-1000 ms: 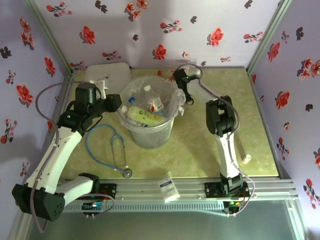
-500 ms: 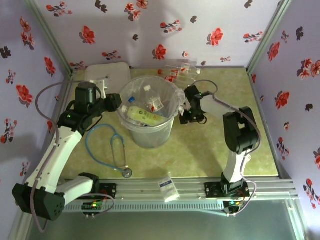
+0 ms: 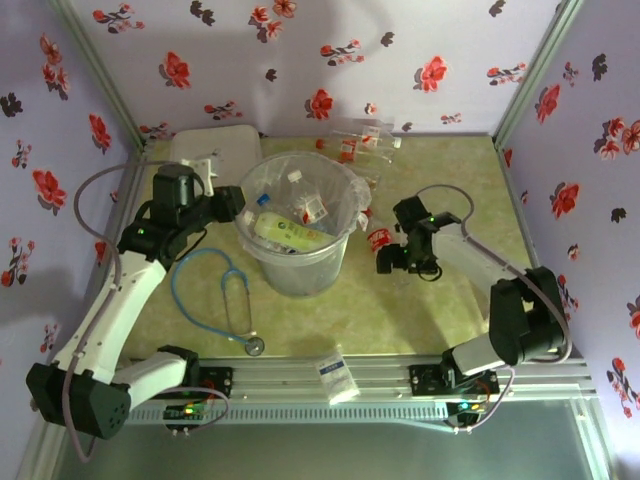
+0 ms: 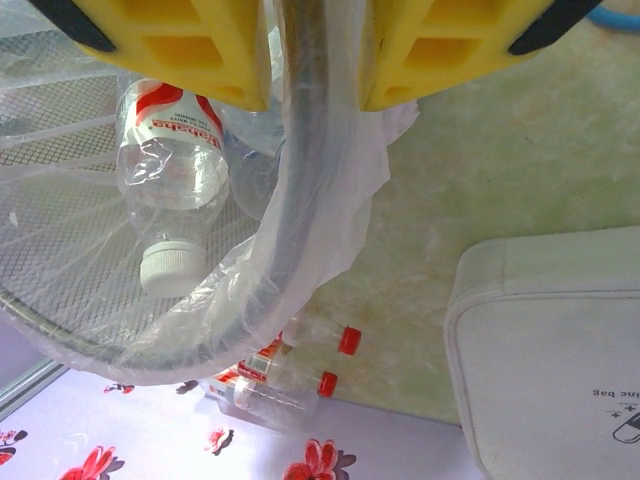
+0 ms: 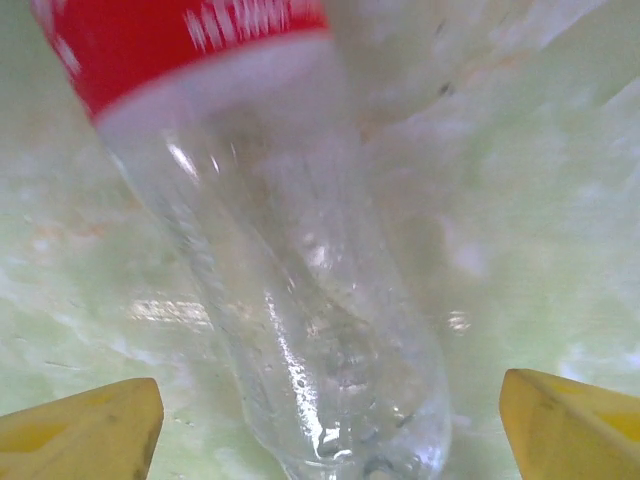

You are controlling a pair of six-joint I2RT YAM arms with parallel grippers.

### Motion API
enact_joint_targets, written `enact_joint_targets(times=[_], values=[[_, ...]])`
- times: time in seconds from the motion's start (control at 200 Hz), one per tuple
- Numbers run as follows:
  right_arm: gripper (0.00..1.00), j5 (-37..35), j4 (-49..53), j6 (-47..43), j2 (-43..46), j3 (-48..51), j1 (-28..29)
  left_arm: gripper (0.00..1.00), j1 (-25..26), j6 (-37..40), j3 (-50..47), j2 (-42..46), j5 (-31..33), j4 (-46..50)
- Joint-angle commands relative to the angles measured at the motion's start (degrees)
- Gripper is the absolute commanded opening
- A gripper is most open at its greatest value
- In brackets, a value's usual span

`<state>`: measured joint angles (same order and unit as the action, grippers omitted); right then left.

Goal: Put the plastic bottles in the bin

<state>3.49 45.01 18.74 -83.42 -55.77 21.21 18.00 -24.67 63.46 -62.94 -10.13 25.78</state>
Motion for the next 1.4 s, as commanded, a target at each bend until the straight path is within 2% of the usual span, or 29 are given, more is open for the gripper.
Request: enact_joint_targets(times=[0.0, 0.085, 0.25, 0.41, 0.475, 0.55, 0.75, 0.965, 1.07, 1.195, 1.275, 1.395], values=[[0.88, -2.04, 0.2, 0.36, -1.8, -5.15, -1.07, 0.29, -0.48, 1.02, -1.58, -0.06, 0.11, -0.91], [0.87, -1.26, -1.21, -0.52, -6.73, -8.78, -1.09, 0.29, -0.67, 1.45, -1.52, 0.47, 0.35, -0.45], [0.85, 7.39, -6.28, -0.29, -16.05, -13.07, -0.98, 0.29, -0.9, 2.12, -0.11, 1.44, 0.61, 2.02], [0.77, 4.85, -6.53, -0.98, -20.88, -14.75, -0.99, 0.3, -1.2, 2.09, -0.53, 3.22, 1.39, 2.94], [0.69, 4.05, -6.52, -1.1, -20.89, -14.39, -1.02, 0.3, -1.2, 1.95, -0.61, 3.26, 1.36, 3.21], [0.62, 3.6, -6.95, -0.9, -19.55, -13.23, -1.12, 0.29, -1.19, 1.69, -0.62, 3.13, 1.34, 3.01], [0.53, 2.7, -4.31, -1.05, -13.51, -11.24, -1.79, 0.29, -1.13, 1.22, 0.24, 1.79, 0.64, 1.99], [0.47, 0.44, 1.92, -1.2, -0.53, -9.97, -5.49, 0.29, -1.19, 1.07, 0.14, 0.16, -0.12, 0.41], [0.41, -0.85, 4.22, -0.57, 7.08, -12.11, -8.5, 0.29, -1.2, 0.28, -1.02, -0.8, -1.01, -1.17], [0.4, -0.33, 5.47, -0.46, 13.76, -19.16, -9.89, 0.29, -1.2, -0.08, -1.43, -1.69, -1.61, -3.02], [0.39, 3.33, 4.47, 0.19, 15.04, -24.51, -9.84, 0.29, -1.2, -0.66, -1.49, -2.27, -2.48, -4.22], [0.38, 13.17, -2.41, 4.19, 15.06, -30.6, -8.9, 0.28, -1.01, -2.75, -2.78, -2.33, -4.11, -7.09]])
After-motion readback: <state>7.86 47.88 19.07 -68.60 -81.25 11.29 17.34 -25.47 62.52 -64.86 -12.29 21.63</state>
